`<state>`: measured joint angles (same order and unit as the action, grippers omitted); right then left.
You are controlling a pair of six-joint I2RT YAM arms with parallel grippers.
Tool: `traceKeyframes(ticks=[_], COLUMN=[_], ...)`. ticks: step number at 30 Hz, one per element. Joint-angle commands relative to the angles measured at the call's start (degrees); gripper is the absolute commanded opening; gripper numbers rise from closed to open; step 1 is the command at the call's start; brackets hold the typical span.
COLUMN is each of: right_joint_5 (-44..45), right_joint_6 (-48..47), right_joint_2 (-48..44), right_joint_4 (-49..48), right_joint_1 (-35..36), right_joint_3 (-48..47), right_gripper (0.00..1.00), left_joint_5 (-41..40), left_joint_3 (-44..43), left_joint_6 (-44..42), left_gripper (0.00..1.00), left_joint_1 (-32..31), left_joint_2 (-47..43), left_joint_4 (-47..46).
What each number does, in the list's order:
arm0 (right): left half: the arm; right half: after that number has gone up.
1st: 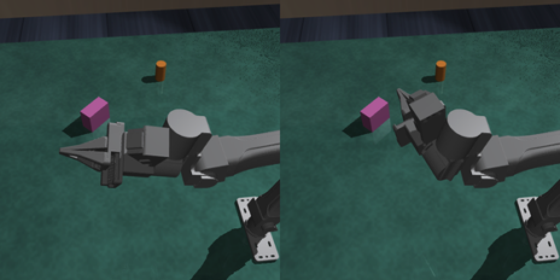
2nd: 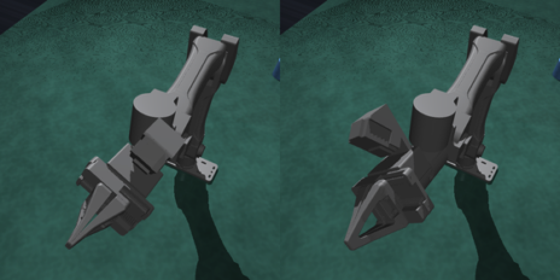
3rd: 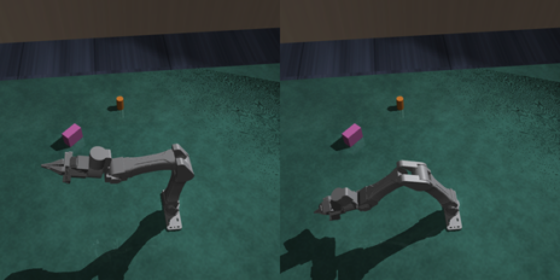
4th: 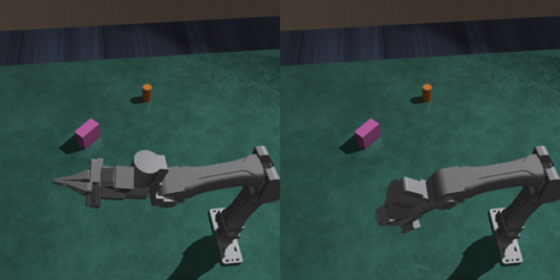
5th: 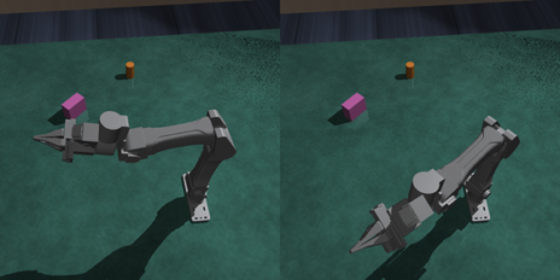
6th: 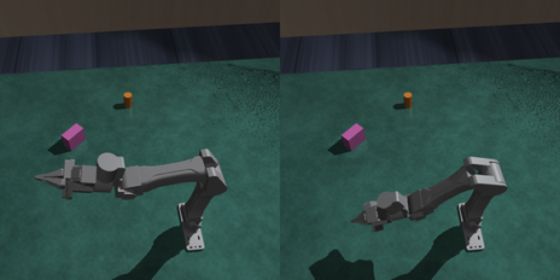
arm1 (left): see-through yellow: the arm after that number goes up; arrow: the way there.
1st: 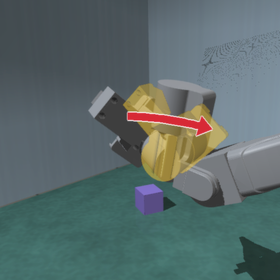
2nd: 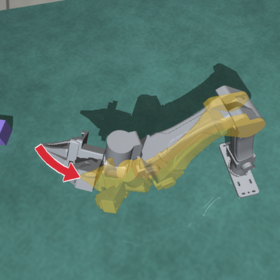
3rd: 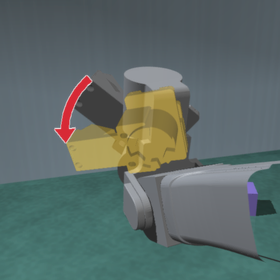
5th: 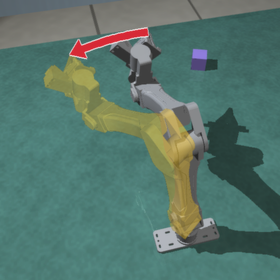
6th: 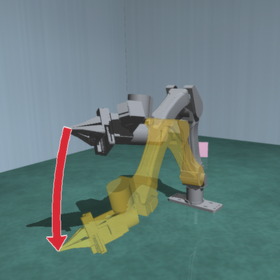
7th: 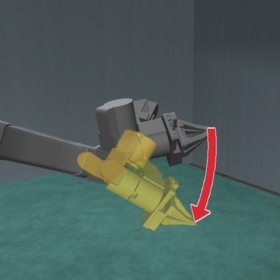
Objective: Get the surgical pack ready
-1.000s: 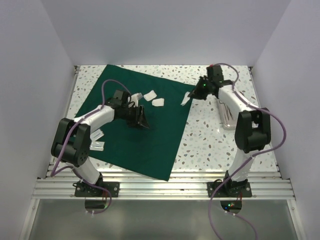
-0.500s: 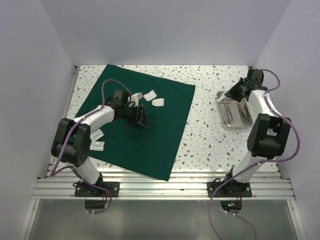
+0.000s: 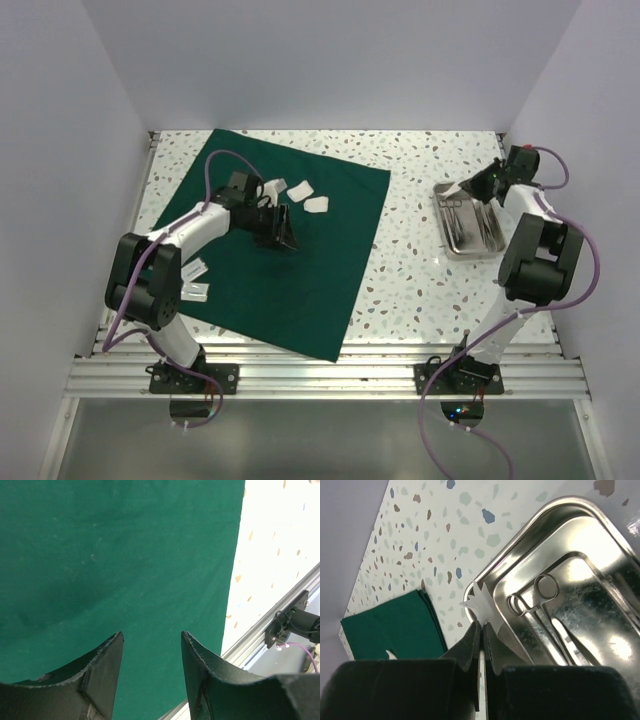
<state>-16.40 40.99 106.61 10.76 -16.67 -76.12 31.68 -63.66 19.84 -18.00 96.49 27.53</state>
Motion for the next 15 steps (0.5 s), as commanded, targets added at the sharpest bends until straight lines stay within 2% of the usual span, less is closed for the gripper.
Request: traceKeyframes(ticks=[1, 11, 15], right_joint_5=[-1.17, -0.21, 1.99], right_joint_6=[1.28, -0.39, -1.27], right_joint_2=[2.98, 10.72, 11.78], right_joint_4=[-4.17, -1.45, 3.91], right_joint_1=[-1.61, -3.29, -3.29], right_joint_3=[-0.35, -2.72, -5.53], right_gripper=[0.0, 0.0, 0.0], left_joint_5=[-1.18, -1.89, -1.8], left_joint_3=[-3.57, -6.13, -6.3], left_joint_6=[-2.52, -2.52, -2.43], left_gripper=[0.54, 0.54, 0.54], left_joint_1=[0.68, 1.12, 1.12], left_joint_2=[1.33, 2.92, 3.18], left_joint_4=[2.87, 4.55, 4.46])
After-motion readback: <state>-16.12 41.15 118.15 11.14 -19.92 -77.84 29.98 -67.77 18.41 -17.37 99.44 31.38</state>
